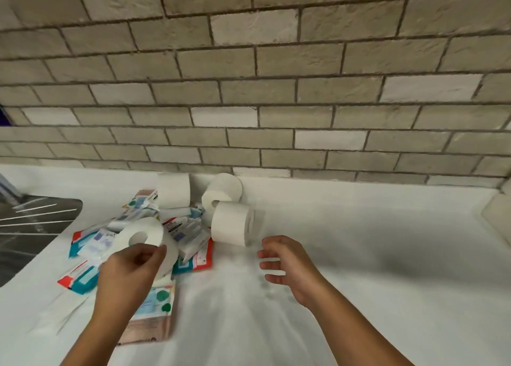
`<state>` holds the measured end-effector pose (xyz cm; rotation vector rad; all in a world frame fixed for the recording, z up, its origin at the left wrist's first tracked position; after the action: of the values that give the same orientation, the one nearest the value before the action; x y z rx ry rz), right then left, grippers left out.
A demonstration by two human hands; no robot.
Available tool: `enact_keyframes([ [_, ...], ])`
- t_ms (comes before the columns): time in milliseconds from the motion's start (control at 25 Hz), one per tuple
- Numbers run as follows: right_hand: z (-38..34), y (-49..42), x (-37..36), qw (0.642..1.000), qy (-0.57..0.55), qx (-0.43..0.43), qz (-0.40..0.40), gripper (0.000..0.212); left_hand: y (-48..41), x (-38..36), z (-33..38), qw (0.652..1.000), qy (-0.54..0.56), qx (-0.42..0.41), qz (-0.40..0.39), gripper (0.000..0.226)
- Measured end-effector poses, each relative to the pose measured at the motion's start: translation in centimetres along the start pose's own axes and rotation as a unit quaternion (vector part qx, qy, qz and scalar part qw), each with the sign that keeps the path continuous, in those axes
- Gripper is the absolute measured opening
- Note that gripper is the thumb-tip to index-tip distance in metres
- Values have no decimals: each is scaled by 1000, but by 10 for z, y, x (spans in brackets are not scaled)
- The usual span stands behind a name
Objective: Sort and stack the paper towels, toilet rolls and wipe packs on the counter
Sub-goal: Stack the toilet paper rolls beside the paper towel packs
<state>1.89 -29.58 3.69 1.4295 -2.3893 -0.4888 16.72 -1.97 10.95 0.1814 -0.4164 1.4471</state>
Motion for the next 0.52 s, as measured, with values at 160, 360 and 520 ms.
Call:
enact_keyframes([
  [160, -5, -17, -23, 1000, 12, -8, -8, 19, -46, 17, -51, 943, -328, 19, -46, 69],
  [360, -11, -80, -42, 999, 26, -32, 13, 52, -54, 12, -72, 935, -351, 4, -46, 90],
  [520, 2, -116, -32, 994, 77, -63, 40, 76, -70, 8, -83, 924, -376, 21, -71, 88],
])
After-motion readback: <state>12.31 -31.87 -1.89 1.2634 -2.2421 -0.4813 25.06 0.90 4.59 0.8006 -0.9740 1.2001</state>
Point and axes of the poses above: each hand's wrist, its own y-axis away from the middle knuckle, its own x-axis out of the back of the hand, z = x × y, the point moved 8 cm from there along -y, towards the middle knuckle, and after that the axes turned 14 degrees about y, right-handed, at the moved point
